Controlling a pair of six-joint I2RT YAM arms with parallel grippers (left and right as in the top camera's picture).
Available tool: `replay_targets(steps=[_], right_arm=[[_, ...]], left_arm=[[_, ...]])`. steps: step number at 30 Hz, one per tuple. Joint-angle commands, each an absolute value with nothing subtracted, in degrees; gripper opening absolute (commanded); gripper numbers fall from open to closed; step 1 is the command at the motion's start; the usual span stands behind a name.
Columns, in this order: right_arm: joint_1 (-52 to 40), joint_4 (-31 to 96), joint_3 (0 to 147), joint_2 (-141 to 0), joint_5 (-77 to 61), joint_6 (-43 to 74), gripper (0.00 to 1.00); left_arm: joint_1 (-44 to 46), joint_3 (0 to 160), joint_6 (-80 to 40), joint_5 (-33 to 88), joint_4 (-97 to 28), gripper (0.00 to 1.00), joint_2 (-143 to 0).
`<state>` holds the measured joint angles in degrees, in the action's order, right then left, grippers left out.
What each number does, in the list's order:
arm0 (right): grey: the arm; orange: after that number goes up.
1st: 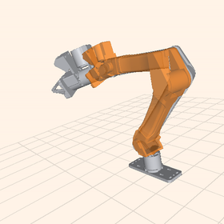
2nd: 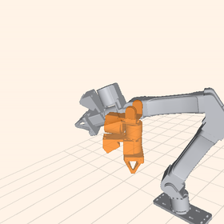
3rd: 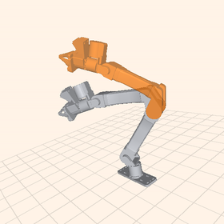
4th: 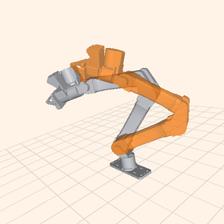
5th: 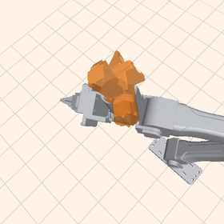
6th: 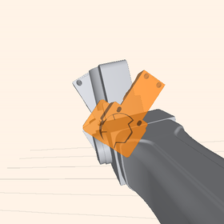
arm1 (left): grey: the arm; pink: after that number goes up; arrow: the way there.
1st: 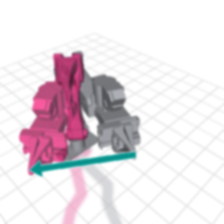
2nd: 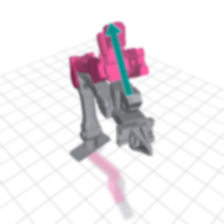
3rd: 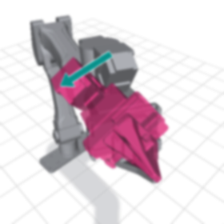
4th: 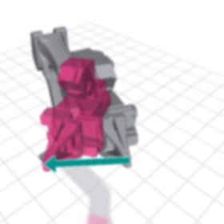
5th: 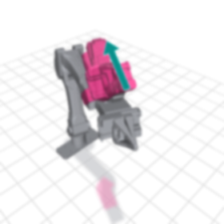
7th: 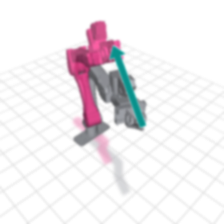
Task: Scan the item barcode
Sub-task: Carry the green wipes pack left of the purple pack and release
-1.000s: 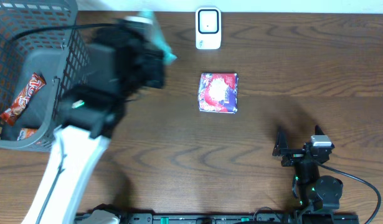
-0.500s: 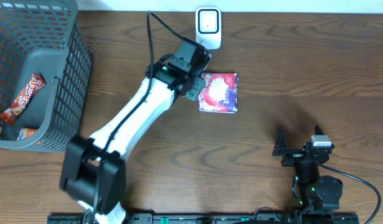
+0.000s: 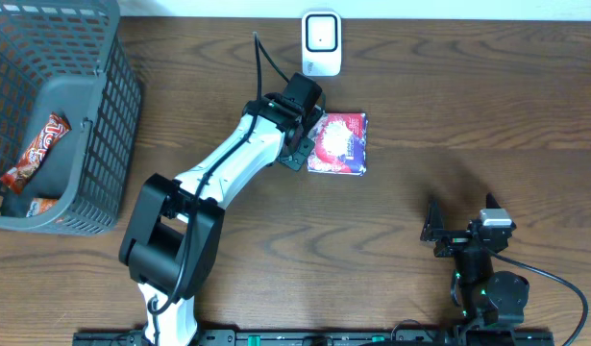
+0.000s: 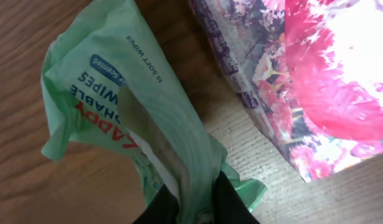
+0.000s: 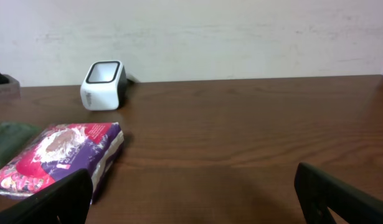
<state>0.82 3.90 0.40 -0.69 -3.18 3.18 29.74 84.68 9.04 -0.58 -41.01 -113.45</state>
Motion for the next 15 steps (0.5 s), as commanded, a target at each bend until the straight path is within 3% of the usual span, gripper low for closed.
replay_targets(steps=[1,3,6,15], right_arm=[[0.3,4.1,0.3,-0.5,-3.1,2.5,0.99],[0.3,4.1,0.3,-0.5,-3.1,2.5,0.99],[0.3,4.1,0.3,-0.5,-3.1,2.5,0.99],[0.3,4.1,0.3,-0.5,-3.1,2.5,0.99]], left_arm=[[29.6,85.4,9.4,-0.2,-40.6,0.26,-113.7],[29.6,85.4,9.4,-0.3,-40.7,0.32,-113.7],[29.6,85.6,9.4,-1.3,-40.9,0.58,-112.5],[27.2,91.8,9.5,-9.3,-39.3,0.68,-100.4]])
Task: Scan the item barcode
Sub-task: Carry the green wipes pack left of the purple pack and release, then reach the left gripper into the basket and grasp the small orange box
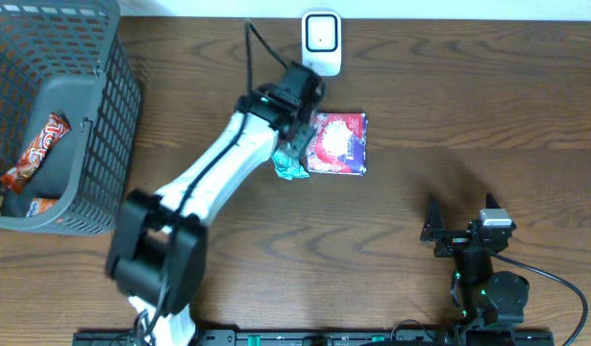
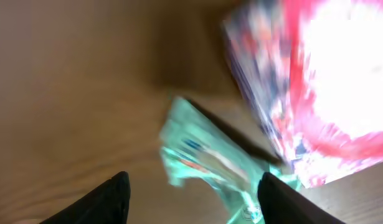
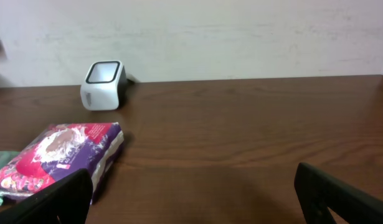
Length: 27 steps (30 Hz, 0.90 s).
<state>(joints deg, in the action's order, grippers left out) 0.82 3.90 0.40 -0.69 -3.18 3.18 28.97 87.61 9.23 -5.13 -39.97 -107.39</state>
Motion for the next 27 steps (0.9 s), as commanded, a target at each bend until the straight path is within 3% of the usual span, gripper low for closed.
replay_targets(steps=[1,6,14,16,24,27], right_arm=[[0.3,4.1,0.3,-0.5,-3.1,2.5,0.99],[0.3,4.1,0.3,-0.6,-3.1,2.5,0.99],[0.3,4.1,0.3,-0.7,-3.1,2.5,0.99],[0.3,4.1,0.3,-0.6,-3.1,2.5,0.99],[0.3,4.1,0.3,-0.7,-3.1,2.5,0.99],[0.3,4.1,0.3,-0.7,-3.1,2.5,0.99]], left_arm=[[26.2,92.1,9.5,-9.6,-38.7,0.68,-98.6],[17.3,92.2,7.9,-9.7,-36.4,0.69,-89.5],[-7.4,92.2,-9.5,-9.7,-35.9,0.71,-82.9],[-12.4,92.1,-9.8,-9.7,-36.2,0.76,-83.3],[-25.7,92.1,-2.7,-9.7,-41.4,0.77,-88.9],[-28.4,92.1,-2.2,-9.8,-44.9,0.86,-92.1]])
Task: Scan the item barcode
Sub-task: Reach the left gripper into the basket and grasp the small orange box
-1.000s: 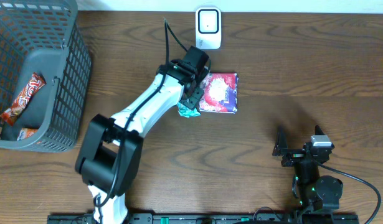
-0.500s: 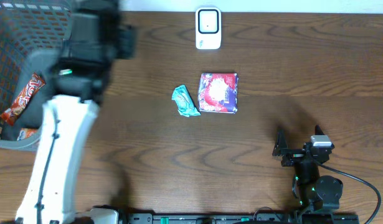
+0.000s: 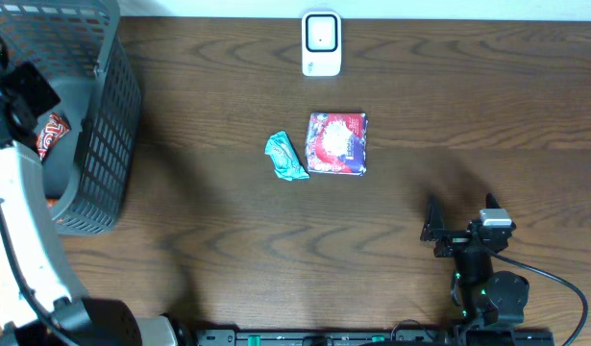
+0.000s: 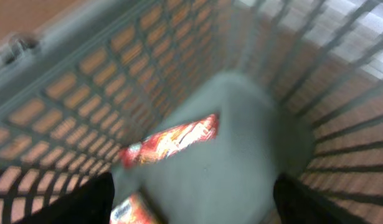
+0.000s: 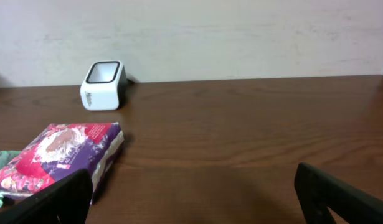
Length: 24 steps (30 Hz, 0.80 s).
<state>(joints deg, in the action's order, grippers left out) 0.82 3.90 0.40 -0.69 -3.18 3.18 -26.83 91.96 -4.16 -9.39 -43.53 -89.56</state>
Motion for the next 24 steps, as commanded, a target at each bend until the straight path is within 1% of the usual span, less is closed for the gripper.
replay_targets(steps=[1,4,7,12,17,24], right_arm=[[0.3,4.1,0.3,-0.7,-3.1,2.5,0.99],[0.3,4.1,0.3,-0.7,-3.1,2.5,0.99],[0.3,4.1,0.3,-0.6,-3.1,2.5,0.99],[0.3,4.1,0.3,-0.7,-3.1,2.5,0.99],[0.3,4.1,0.3,-0.7,-3.1,2.5,0.99],[0.3,4.1,0.3,-0.7,-3.1,2.5,0.99]], left_arm=[[-29.2,92.1,-2.5,-9.8,-46.2,0.86,-93.3],[-30.3,92.0,-7.3,-10.5,-49.1,0.86,-96.5],[-30.7,91.9,-20.4,-17.5,-53.3,0.86,-99.9],[-30.9,89.3,-31.2,-19.0,-54.2,0.87,-104.8],[-31.0,87.5,-37.3,-18.9,-54.4,0.87,-109.7],[-31.5,87.4,-38.0,-19.0,-54.4,0.87,-115.9]])
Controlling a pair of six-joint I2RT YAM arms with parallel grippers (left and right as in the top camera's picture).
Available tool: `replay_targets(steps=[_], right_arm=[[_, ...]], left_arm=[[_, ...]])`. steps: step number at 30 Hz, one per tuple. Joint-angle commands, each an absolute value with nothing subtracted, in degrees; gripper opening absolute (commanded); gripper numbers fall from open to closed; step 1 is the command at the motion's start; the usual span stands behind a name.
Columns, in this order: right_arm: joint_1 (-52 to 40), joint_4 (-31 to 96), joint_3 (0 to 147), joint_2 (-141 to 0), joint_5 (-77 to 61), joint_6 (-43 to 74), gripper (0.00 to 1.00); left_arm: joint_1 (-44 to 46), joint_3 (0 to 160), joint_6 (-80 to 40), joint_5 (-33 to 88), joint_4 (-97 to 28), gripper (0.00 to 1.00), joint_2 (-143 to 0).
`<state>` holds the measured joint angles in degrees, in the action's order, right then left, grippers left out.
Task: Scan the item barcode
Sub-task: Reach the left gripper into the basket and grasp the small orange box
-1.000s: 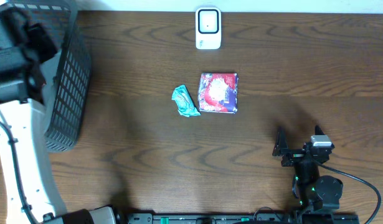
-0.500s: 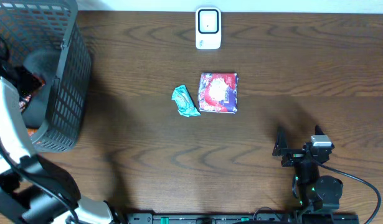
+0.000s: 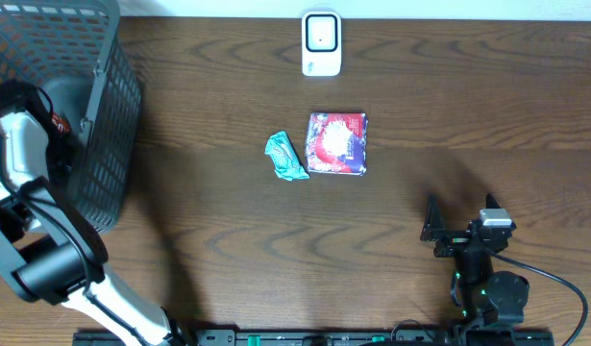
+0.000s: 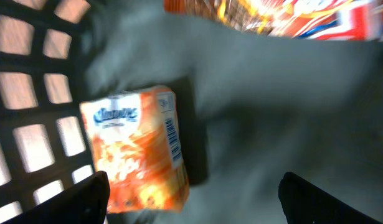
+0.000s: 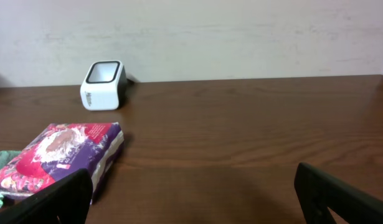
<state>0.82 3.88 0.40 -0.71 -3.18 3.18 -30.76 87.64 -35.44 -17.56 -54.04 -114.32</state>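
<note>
My left gripper (image 4: 191,208) is open low inside the grey basket (image 3: 112,86), both fingertips (image 4: 85,200) at the bottom of the left wrist view. Just ahead of the left finger lies an orange packet (image 4: 138,155) with a barcode on its side. A red snack bar (image 4: 291,15) lies farther in. The white scanner (image 3: 321,43) stands at the table's back edge. A green wipes packet (image 3: 286,156) and a purple-pink packet (image 3: 338,143) lie side by side mid-table. My right gripper (image 5: 194,202) is open, holding nothing, at the front right.
The basket's mesh walls (image 4: 29,93) stand close on the left of the left gripper. Brown wooden tabletop (image 3: 449,106) stretches between the packets and the right arm (image 3: 473,250).
My left gripper was above the basket looking down at the red bar. Now it is down inside, close to the orange packet. The right arm and the table's packets have not moved.
My left gripper was shut on the green wipes packet beside the purple-pink packet. Then it was open above the wipes, which lay on the table. Then it was over the basket at the far left, and now it is low inside, by the orange packet.
</note>
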Motion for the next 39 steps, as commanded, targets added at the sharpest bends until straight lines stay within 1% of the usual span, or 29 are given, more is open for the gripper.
replay_targets(steps=[1,7,10,16,18,19,20,21,22,30,33,39], right_arm=[[0.3,4.1,0.3,-0.7,-3.1,2.5,0.99],[0.3,4.1,0.3,-0.7,-3.1,2.5,0.99],[0.3,4.1,0.3,-0.7,-3.1,2.5,0.99],[0.3,4.1,0.3,-0.7,-3.1,2.5,0.99],[0.3,4.1,0.3,-0.7,-3.1,2.5,0.99],[0.3,4.1,0.3,-0.7,-3.1,2.5,0.99],[0.3,4.1,0.3,-0.7,-3.1,2.5,0.99],[0.3,4.1,0.3,-0.7,-3.1,2.5,0.99],[0.3,4.1,0.3,-0.7,-3.1,2.5,0.99],[0.3,4.1,0.3,-0.7,-3.1,2.5,0.99],[0.3,4.1,0.3,-0.7,-3.1,2.5,0.99],[0.3,4.1,0.3,-0.7,-3.1,2.5,0.99]], left_arm=[[-31.7,87.3,-38.6,-19.0,-54.4,0.87,-116.5],[-34.1,87.3,-40.8,-19.0,-53.7,0.87,-117.7],[-35.2,87.2,-40.8,-19.0,-53.5,0.85,-117.7],[-36.5,85.6,-40.8,-19.0,-53.3,0.72,-117.7],[-36.5,84.9,-40.8,-19.0,-53.3,0.61,-117.7],[-36.5,84.6,-40.8,-19.0,-53.3,0.52,-117.7],[-36.5,84.5,-40.8,-19.0,-53.4,0.41,-117.7],[-36.5,84.5,-40.3,-19.0,-53.7,0.20,-117.7],[-36.5,84.5,-39.4,-19.0,-53.8,0.08,-117.7],[-36.5,88.3,-34.3,-18.9,-55.1,0.08,-113.2],[-36.2,90.3,-34.1,-18.7,-54.3,0.07,-107.7],[-33.4,91.6,-34.1,-18.5,-47.0,0.07,-92.2]])
